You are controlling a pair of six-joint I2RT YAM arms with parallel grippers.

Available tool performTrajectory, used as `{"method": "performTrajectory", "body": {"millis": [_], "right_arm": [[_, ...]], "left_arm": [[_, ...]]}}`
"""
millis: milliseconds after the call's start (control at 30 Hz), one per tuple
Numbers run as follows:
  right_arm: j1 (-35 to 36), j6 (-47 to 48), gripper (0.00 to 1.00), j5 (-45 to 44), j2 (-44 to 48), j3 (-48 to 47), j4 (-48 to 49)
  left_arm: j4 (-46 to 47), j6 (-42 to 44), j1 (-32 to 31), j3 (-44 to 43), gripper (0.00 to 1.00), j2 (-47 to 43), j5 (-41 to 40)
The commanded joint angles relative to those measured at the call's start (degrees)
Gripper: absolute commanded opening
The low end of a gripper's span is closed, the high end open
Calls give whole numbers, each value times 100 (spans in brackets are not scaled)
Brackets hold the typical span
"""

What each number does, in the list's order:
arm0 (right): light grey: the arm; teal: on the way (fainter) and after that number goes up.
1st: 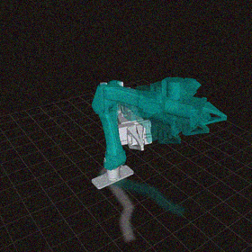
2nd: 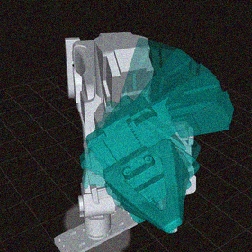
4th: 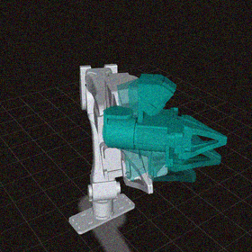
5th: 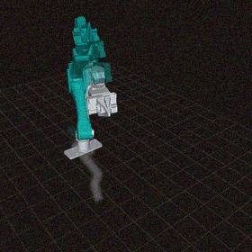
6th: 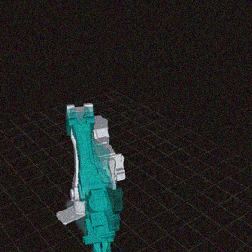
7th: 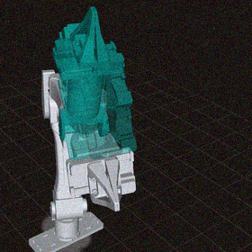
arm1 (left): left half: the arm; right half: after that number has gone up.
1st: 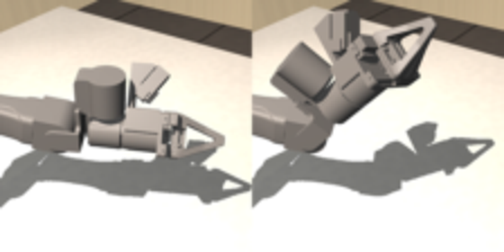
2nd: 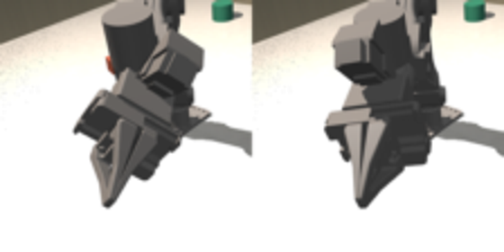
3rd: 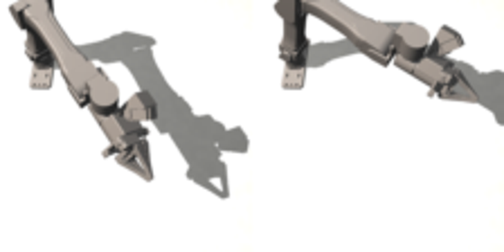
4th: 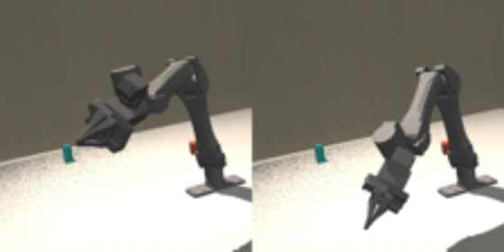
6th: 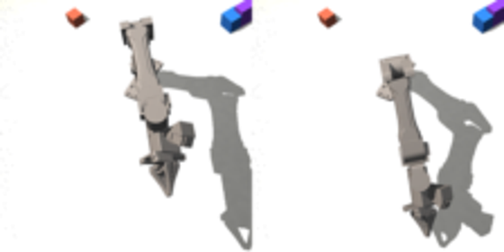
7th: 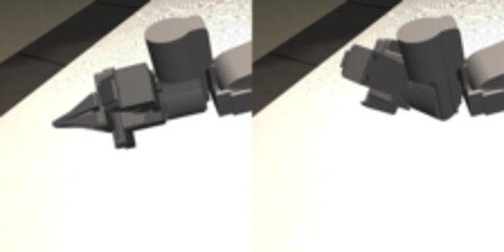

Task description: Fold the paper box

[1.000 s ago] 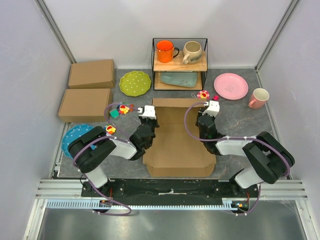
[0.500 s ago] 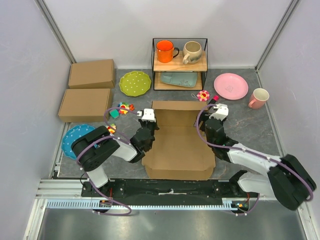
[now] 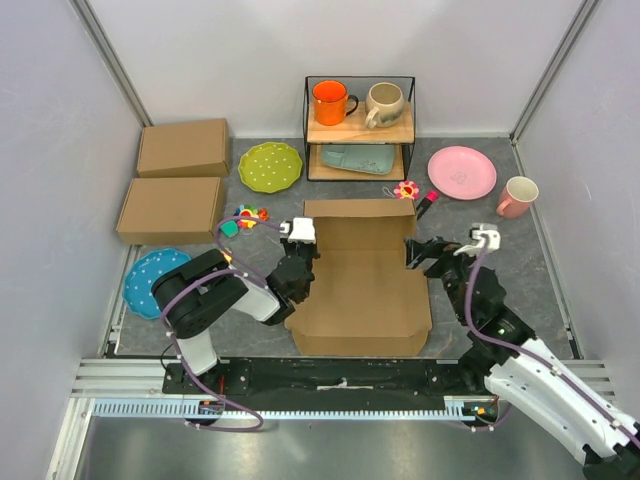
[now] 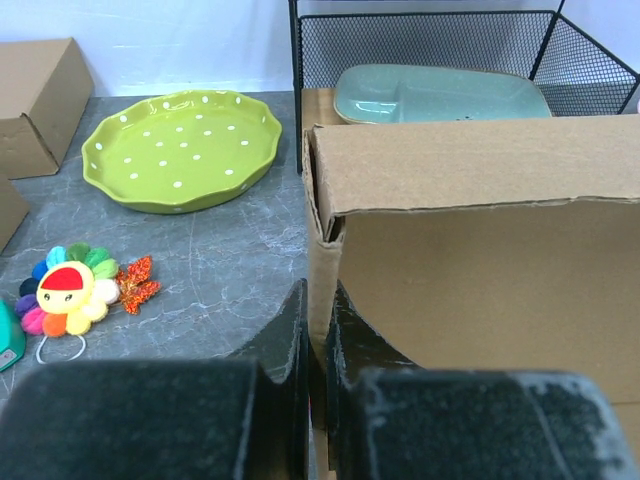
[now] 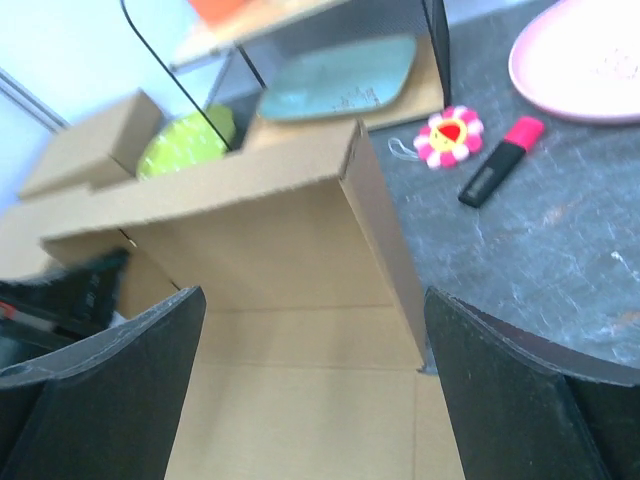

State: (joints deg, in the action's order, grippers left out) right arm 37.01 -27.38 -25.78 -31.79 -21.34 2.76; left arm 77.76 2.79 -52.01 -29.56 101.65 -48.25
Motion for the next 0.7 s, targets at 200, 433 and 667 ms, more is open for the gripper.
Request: {"method": "performTrajectory", "body": {"millis": [200,433,667], "right_arm": [[-316,-400,98,247,-1319,-1512,-31],[-1486,-787,98,1497,-2419,-1881,611],[-1566,-593,98,1795,-3017,-1734,707]], "left_arm": [[1294,829,-108,108,2,233,-431],[1558,820,-117,337,2,198,-422],[1637,881,-143,346,2,224,-387]]}}
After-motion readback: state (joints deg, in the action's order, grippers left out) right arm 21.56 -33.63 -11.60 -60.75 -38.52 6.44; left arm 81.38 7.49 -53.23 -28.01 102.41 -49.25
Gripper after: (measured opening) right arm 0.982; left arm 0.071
